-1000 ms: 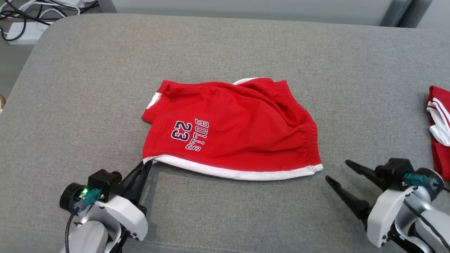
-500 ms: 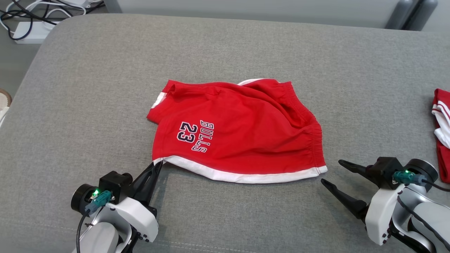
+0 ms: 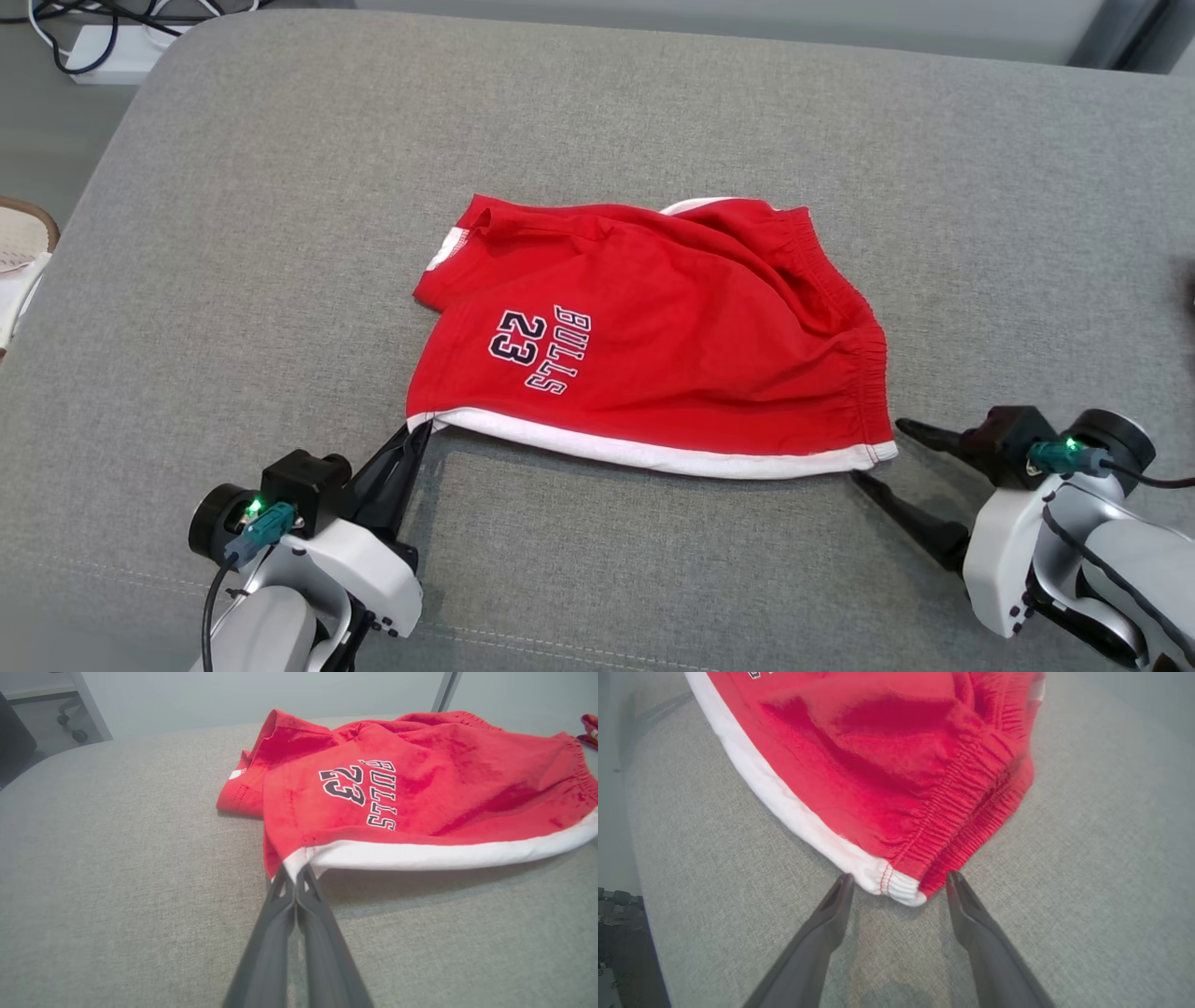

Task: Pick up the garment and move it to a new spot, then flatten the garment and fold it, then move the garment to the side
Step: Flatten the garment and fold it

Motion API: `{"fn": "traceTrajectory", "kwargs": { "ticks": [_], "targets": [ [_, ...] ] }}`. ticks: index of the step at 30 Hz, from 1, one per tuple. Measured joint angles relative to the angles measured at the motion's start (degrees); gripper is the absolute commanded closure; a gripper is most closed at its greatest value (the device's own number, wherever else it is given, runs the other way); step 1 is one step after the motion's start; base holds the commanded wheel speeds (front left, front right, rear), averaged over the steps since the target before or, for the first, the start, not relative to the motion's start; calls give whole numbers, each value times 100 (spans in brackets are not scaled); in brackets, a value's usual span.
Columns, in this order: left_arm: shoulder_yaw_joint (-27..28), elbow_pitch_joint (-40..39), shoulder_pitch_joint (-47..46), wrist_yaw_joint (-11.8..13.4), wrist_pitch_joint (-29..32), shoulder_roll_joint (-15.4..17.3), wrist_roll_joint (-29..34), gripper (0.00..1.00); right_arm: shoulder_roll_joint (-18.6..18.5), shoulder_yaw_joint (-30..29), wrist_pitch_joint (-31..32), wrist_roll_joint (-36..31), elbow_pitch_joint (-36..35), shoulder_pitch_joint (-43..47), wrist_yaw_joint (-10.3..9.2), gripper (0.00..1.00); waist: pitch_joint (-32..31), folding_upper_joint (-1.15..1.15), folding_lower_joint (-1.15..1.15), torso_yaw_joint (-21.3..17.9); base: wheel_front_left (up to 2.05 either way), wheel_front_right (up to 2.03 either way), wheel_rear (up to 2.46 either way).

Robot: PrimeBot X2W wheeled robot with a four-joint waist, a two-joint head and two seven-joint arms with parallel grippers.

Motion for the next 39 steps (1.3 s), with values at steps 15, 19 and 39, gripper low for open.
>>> {"fn": "traceTrajectory", "kwargs": {
  "ticks": [15, 19, 39],
  "targets": [
    [-25, 2, -10, 0, 0, -8, 3, 100, -3, 385, -63, 356, 80, -288, 0, 100, 80, 0, 0, -11, 0, 0, 0],
    [-113, 18, -47, 0, 0, 7, -5, 100, 25, 433, -171, 515, 60, -383, 0, 100, 66, 0, 0, -22, 0, 0, 0],
    [-1090, -1256, -1354, -1, 1543, 1858, -1852, 100, 20, 327, -158, 2753, -1247, -1384, 0, 100, -384, 0, 0, -473, 0, 0, 0]
  ]
}}
